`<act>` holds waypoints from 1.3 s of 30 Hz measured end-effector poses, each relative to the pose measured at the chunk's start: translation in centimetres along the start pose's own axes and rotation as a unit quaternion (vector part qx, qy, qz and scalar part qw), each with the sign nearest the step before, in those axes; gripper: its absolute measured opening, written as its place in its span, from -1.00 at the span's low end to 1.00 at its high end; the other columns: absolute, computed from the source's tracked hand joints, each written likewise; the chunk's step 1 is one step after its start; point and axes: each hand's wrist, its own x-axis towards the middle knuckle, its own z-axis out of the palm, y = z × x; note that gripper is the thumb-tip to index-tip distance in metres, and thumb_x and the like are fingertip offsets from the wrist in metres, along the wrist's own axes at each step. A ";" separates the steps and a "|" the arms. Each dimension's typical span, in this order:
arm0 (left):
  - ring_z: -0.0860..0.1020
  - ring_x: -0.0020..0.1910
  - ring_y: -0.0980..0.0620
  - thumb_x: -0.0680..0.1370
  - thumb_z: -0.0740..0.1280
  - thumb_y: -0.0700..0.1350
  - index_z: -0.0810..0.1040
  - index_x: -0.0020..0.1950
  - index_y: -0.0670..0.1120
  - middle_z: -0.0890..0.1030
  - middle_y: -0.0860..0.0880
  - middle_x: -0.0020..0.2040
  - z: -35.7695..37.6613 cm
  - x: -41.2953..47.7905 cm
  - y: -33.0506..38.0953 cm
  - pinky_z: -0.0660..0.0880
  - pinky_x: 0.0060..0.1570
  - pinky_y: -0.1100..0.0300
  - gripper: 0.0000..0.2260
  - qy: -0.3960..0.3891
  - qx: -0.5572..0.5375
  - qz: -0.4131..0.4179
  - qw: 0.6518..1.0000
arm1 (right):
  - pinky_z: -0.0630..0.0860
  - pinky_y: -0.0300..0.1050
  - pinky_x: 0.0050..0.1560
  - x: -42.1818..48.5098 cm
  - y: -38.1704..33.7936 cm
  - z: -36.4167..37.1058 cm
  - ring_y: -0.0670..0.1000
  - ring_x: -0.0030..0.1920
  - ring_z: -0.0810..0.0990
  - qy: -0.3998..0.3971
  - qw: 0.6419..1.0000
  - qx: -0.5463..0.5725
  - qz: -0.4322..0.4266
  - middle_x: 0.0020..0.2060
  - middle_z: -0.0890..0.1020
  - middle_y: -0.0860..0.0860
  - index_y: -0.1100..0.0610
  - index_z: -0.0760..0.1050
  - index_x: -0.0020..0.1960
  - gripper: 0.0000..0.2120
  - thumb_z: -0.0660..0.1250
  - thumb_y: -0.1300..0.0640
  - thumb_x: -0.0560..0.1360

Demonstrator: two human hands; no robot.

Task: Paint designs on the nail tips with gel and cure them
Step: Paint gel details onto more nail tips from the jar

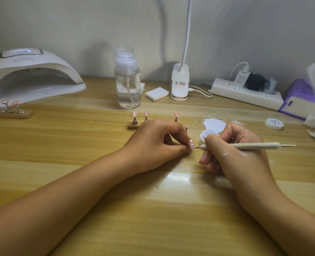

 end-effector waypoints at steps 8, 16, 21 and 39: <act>0.45 -0.48 0.30 0.45 0.51 -0.19 0.64 -0.20 0.09 0.54 0.39 -0.41 -0.1 0.0 0.2 0.26 -0.39 0.51 -0.82 -0.001 0.002 0.004 1.000 | 0.39 -0.26 -0.55 -0.1 -0.2 0.0 -0.02 -0.59 0.46 -0.003 1.000 -0.007 0.001 -0.52 0.60 0.17 0.01 0.36 -0.45 -0.62 0.35 0.30 0.46; 0.48 -0.45 0.29 0.44 0.52 -0.17 0.64 -0.20 0.10 0.55 0.40 -0.39 0.0 -0.1 0.1 0.29 -0.37 0.50 -0.83 -0.001 0.006 0.002 1.000 | 0.38 -0.27 -0.54 -0.1 -0.2 0.0 -0.02 -0.60 0.46 0.005 1.000 0.004 0.004 -0.52 0.60 0.18 0.04 0.35 -0.41 -0.66 0.35 0.31 0.45; 0.48 -0.46 0.30 0.44 0.52 -0.19 0.65 -0.19 0.09 0.54 0.40 -0.40 0.0 0.0 0.1 0.28 -0.37 0.50 -0.83 -0.002 0.005 0.001 1.000 | 0.40 -0.25 -0.54 -0.1 -0.1 0.0 -0.01 -0.59 0.46 0.000 1.000 -0.003 0.001 -0.52 0.60 0.18 0.02 0.35 -0.43 -0.64 0.34 0.30 0.45; 0.49 -0.42 0.19 0.46 0.47 -0.19 0.62 -0.14 0.08 0.67 0.22 -0.14 0.2 -0.3 -0.1 0.35 -0.29 0.41 -0.85 0.066 0.006 0.029 0.997 | 0.31 -0.31 -0.58 -0.1 -0.7 -0.4 -0.07 -0.60 0.35 0.109 0.987 0.111 -0.048 -0.61 0.49 0.05 0.11 0.28 -0.29 -0.71 0.26 0.34 0.52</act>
